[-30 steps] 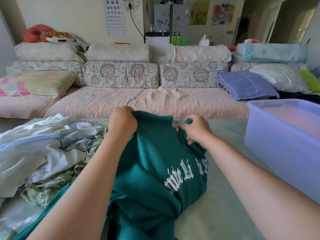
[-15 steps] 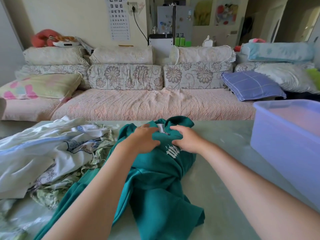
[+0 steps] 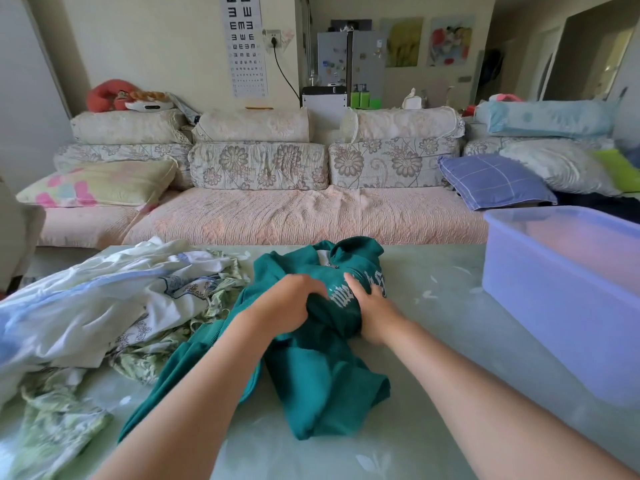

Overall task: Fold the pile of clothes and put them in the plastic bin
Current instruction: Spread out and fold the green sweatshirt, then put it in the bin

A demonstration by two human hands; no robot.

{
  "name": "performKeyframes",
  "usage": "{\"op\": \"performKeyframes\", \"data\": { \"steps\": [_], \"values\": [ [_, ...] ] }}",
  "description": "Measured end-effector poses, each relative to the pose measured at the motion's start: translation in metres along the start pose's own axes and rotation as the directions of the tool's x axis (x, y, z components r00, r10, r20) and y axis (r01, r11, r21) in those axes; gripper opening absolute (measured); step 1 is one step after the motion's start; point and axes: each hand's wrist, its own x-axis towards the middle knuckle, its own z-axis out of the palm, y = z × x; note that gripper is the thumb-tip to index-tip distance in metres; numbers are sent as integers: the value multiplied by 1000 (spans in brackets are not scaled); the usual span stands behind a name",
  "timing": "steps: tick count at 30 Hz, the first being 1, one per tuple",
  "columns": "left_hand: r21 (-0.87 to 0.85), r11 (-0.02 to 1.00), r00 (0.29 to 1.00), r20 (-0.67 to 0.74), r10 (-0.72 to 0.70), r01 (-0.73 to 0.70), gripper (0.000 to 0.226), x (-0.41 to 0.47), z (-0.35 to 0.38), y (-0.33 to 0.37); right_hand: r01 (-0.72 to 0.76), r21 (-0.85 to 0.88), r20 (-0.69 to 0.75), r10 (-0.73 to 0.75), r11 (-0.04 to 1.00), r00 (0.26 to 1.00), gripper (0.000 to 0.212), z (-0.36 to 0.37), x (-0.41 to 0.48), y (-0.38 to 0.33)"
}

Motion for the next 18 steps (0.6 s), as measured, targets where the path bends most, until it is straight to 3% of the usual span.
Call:
{"op": "performKeyframes", "data": {
  "steps": [2, 5, 8, 11, 13, 14, 16, 18],
  "values": [
    [-167, 985, 996, -66, -56, 44, 63, -9, -16, -9, 69, 115, -109, -57, 991, 992, 89, 1, -3, -5],
    [-308, 949, 978, -168, -120, 64, 64, -21, -36, -27, 187, 239, -353, -94, 953, 931, 40, -16, -10, -21],
    [-318, 944, 905, -373, -205, 83, 65, -29, -52, -40, 205, 351, -517, 6, 914, 856, 42, -60, -22, -49],
    [-186, 970, 778, -581, -239, 159, 62, -35, -64, -56, 458, 400, -690, -68, 794, 721, 50, -94, -28, -76],
    [76, 918, 819, -484, -308, 390, 55, -35, -67, -62, 587, 489, -627, -208, 645, 750, 76, -98, -26, -86],
    [215, 851, 841, -392, -374, 479, 51, -36, -67, -60, 575, 518, -541, -278, 634, 794, 91, -94, -22, -87],
    [288, 812, 855, -285, -433, 507, 52, -35, -65, -47, 479, 450, -342, -350, 754, 872, 105, -78, -10, -80],
    [196, 917, 912, -297, -282, 348, 58, -32, -61, -21, 403, 346, -197, -354, 847, 914, 104, -56, 3, -66]
  ]
}}
